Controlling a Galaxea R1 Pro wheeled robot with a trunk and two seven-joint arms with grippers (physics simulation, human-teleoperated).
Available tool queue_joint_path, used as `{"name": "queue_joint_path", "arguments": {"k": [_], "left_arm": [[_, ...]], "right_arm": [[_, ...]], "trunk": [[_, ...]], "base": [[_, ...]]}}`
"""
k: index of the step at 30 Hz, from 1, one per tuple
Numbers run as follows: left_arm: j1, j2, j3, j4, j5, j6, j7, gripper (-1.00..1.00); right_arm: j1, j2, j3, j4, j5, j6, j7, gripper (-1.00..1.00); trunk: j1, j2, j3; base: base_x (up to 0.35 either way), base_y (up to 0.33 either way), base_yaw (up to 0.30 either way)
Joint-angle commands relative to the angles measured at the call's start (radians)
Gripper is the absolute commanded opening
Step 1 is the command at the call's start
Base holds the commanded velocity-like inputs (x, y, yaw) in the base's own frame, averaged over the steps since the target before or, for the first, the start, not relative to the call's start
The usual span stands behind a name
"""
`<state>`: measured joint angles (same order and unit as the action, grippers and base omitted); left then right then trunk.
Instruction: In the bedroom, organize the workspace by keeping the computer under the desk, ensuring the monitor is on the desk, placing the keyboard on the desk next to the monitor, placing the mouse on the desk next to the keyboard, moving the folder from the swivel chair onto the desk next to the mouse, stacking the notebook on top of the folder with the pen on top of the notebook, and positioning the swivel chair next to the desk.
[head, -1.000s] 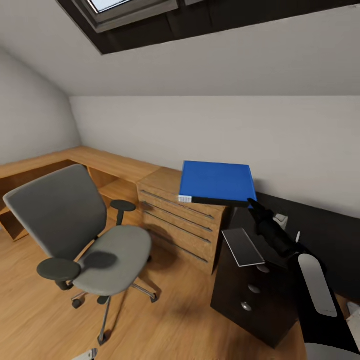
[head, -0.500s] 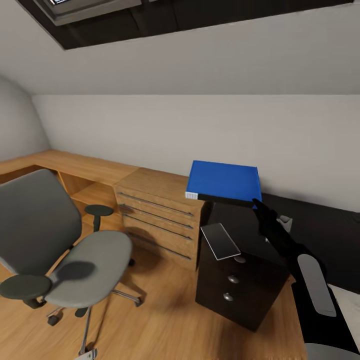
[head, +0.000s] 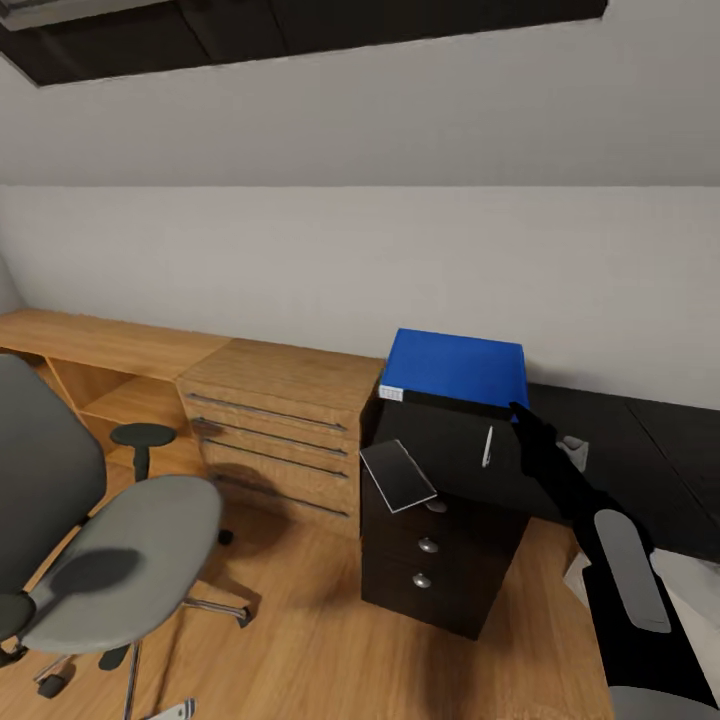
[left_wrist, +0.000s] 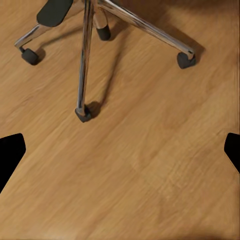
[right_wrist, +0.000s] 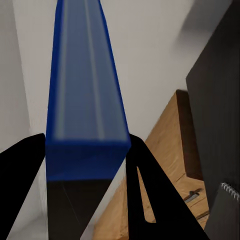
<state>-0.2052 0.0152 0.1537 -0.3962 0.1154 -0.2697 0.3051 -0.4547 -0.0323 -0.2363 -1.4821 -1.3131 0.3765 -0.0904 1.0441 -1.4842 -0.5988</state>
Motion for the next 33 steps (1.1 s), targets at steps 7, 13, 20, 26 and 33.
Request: {"name": "queue_joint_path", "arguments": {"k": [7, 13, 20, 26, 33], "left_arm": [[0.0, 0.0, -0.002, 0.0, 0.01, -0.005, -0.001, 1.0], [0.0, 0.0, -0.002, 0.009, 0.01, -0.005, 0.0, 1.0], [0.0, 0.0, -0.011, 0.02, 0.01, -0.005, 0.0, 1.0], [0.0, 0.0, -0.011, 0.021, 0.01, -0.005, 0.0, 1.0], [0.0, 0.0, -0.011, 0.022, 0.01, -0.005, 0.0, 1.0]], "right_arm": [[-0.002, -0.001, -0.037, 0.063, -0.012, -0.031, -0.025, -1.0], [-0.002, -0.003, -0.042, 0.094, -0.012, -0.068, -0.033, -1.0], [-0.002, -0.003, -0.059, 0.089, -0.015, -0.083, -0.029, -1.0], [-0.002, -0.003, -0.072, 0.071, -0.023, -0.078, -0.026, -1.0], [-0.002, -0.002, -0.073, 0.069, -0.064, -0.077, -0.024, -1.0]], "trunk": [[0.0, -0.001, -0.004], [0.0, -0.001, -0.006], [0.0, -0.001, -0.009], [0.0, -0.001, -0.009], [0.0, -0.001, -0.009]], "base": [[0.0, 0.0, -0.28], [0.0, 0.0, -0.28], [0.0, 0.0, -0.228], [0.0, 0.0, -0.016], [0.0, 0.0, -0.001]]}}
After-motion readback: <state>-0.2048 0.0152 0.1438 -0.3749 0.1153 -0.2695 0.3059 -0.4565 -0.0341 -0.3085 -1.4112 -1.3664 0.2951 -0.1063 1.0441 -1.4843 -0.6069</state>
